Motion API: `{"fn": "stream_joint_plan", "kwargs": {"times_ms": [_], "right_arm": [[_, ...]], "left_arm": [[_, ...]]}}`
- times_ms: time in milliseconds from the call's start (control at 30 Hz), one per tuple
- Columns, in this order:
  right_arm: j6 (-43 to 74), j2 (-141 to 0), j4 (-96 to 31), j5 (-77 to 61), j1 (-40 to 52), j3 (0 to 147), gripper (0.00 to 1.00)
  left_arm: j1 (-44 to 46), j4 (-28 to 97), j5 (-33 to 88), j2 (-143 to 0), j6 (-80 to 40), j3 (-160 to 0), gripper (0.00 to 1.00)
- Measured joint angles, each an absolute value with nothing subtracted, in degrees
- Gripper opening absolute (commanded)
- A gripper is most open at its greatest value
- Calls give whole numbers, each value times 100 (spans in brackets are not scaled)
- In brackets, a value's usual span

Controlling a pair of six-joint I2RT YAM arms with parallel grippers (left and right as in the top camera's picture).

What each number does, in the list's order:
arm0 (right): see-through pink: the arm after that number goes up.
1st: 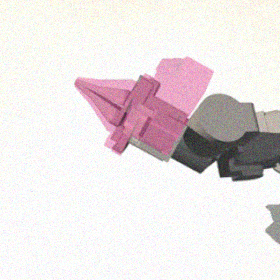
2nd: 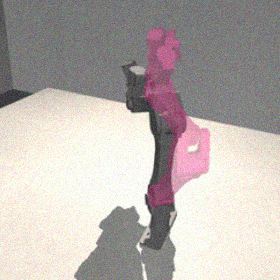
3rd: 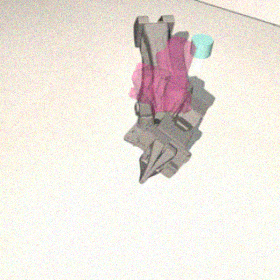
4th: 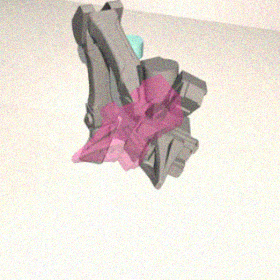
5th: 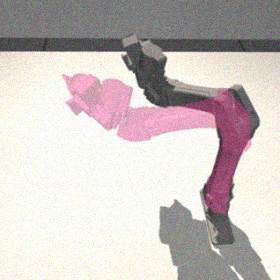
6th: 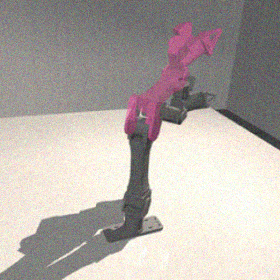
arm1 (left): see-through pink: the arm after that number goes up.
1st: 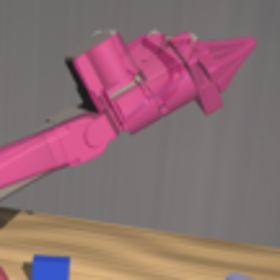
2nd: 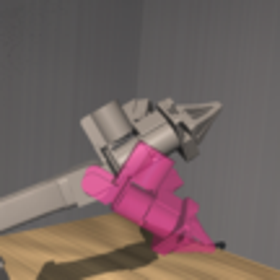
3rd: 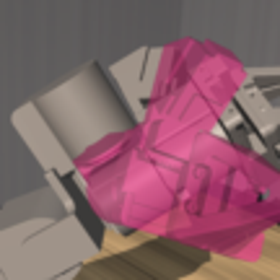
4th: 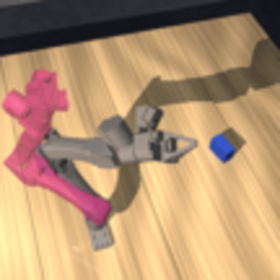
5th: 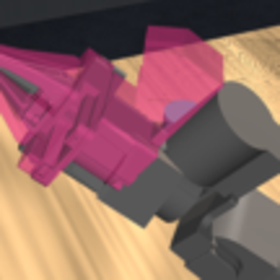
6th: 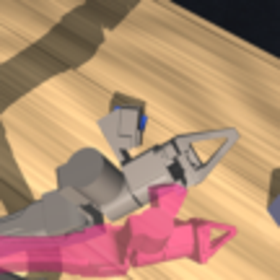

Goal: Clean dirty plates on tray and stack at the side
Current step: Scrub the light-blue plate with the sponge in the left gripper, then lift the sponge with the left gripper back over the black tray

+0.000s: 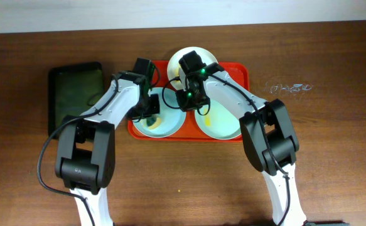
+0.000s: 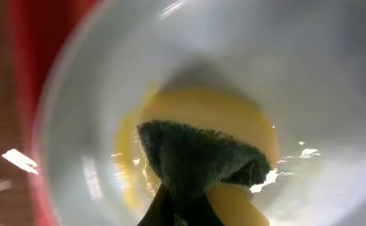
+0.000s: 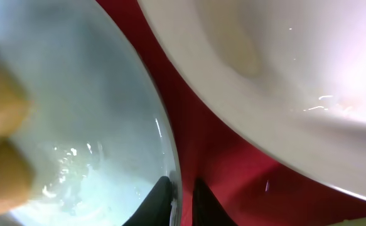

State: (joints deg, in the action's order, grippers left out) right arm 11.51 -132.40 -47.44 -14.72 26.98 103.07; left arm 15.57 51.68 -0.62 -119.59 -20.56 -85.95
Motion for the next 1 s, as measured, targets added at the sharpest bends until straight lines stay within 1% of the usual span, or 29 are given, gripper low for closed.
{"fn": "stream_joint_plan", "kwargs": {"times_ms": [133, 300, 400, 533, 767, 900, 1000], "right_arm": [[1135, -13240, -4742, -1496, 2698, 10307, 14], [1133, -13240, -4748, -1533, 2711, 10307, 14], [1133, -13240, -4744, -1533, 2711, 10307, 15], [1133, -13240, -4744, -1533, 2711, 10307, 14], [1135, -13240, -4746, -1533, 2711, 10307, 14], [1133, -13240, -4746, -1533, 2711, 10307, 14], [1131, -13240, -4746, -1533, 2711, 10307, 14]], "left_arm": [[1385, 5684, -633, -11983, -2056, -8788, 0], [1306, 5922, -790, -12055, -2056, -9312, 0], [1299, 5789, -462, -12055, -2056, -9502, 0], [1304, 5339, 416, -12095, -2056, -9531, 0], [1299, 5229, 694, -12637, -2062, -9577, 0], [1295, 5391, 497, -12678, -2069, -9677, 0], [1284, 5817, -97, -12698, -2211, -9776, 0]]}}
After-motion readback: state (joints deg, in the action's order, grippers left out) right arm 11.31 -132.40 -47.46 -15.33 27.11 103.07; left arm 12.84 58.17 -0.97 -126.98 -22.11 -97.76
